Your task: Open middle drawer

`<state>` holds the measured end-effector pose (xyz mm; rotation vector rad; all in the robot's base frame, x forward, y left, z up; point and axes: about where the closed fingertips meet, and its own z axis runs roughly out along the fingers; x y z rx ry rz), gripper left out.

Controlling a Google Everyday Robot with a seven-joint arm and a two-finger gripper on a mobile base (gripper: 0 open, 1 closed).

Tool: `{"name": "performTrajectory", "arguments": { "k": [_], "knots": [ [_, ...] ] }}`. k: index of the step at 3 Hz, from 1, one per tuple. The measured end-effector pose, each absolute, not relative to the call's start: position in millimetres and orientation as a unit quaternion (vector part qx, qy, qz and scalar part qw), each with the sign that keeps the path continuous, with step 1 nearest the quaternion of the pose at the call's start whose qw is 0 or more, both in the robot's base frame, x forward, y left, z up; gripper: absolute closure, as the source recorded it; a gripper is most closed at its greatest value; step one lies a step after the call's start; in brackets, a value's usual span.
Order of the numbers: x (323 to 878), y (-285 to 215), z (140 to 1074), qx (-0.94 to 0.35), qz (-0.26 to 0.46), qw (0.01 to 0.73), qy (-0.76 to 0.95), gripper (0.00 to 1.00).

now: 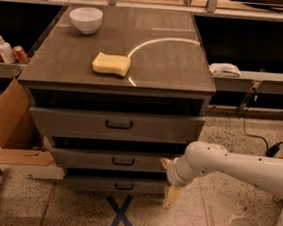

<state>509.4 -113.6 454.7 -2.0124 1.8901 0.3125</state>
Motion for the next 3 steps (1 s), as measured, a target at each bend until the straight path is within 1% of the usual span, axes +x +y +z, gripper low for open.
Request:
{"name": "performTrajectory", "arguments": {
  "k": [1, 3],
  "knots": [
    [523, -115, 459, -0.712, 0.097, 0.195, 0.668, 0.0],
    [550, -102, 453, -0.73, 0.098, 0.206, 0.645, 0.0]
  ]
}}
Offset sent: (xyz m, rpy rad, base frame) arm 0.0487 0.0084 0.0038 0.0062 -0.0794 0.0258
